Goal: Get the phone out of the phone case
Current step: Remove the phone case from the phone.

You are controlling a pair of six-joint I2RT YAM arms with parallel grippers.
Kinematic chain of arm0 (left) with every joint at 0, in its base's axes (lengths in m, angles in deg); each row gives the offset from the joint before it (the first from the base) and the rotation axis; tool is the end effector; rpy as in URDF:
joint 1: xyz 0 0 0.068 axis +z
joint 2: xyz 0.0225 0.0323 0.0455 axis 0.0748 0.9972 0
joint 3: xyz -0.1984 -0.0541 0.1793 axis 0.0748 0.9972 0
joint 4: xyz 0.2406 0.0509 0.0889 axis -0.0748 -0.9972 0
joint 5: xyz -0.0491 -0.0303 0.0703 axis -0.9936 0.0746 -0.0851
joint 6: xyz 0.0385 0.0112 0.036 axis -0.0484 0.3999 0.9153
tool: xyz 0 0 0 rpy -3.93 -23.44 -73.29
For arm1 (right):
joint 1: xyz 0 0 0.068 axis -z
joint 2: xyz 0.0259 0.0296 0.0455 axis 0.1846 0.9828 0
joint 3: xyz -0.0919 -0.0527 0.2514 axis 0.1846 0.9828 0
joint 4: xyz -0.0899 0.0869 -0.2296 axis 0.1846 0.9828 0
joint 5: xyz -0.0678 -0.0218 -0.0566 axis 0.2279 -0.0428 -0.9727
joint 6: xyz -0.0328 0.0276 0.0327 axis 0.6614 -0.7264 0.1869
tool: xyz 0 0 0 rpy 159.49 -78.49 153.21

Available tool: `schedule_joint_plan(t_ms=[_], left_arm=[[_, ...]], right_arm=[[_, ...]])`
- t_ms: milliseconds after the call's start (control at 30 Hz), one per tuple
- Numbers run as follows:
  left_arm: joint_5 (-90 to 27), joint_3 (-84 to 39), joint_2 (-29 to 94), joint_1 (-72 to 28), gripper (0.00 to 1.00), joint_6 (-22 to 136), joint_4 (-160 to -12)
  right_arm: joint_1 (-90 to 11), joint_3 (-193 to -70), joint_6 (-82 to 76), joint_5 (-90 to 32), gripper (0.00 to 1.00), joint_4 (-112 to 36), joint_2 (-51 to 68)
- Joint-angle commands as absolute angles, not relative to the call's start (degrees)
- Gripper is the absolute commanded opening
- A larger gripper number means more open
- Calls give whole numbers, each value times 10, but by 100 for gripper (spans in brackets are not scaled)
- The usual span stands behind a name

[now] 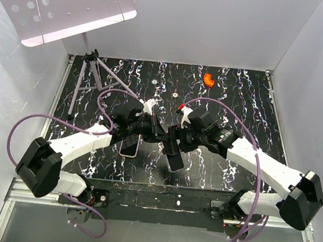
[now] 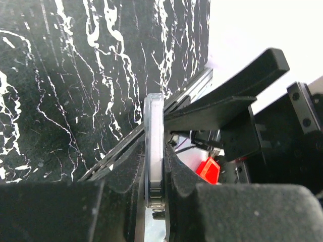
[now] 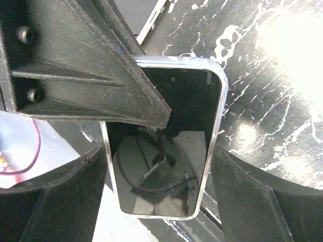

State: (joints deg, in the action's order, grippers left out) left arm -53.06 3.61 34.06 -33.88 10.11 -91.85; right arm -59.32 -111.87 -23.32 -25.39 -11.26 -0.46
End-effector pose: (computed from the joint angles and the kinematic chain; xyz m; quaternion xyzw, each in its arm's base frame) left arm 0.2150 -0.1916 0.2371 -0.0350 0.8633 -0.4870 0.1276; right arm 0.1727 0.2066 0.2806 -0.2068 0.8900 0.3129 0.2593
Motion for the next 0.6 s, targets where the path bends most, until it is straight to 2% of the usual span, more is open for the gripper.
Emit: schedule_joint_plan(t_ms=[0,133,300,367,500,533,567], left_arm=[[-605,-21,282,-342,0,213,-951],[-671,-42,274,-342,0,282,-972],[-718,-51,268,-342,0,286,-959],[-737,-51,268,-341,0,273,-936],[-766,-60,269,-341,0,252,-904],[-778,-58,270,-341,0,244,-889],[-789,-59,272,-341,0,232,-866]], right_arm=[[-590,-1109,-219,-168,83,-81,-73],[-572,-1057,-207,-62,83,-113,-131],[-570,-1030,-205,-9,81,-131,-159],[-568,-1018,-211,19,77,-155,-164],[-562,-999,-230,73,60,-210,-174],[-560,-992,-237,90,55,-233,-178],[-556,-984,-244,100,45,-260,-183]])
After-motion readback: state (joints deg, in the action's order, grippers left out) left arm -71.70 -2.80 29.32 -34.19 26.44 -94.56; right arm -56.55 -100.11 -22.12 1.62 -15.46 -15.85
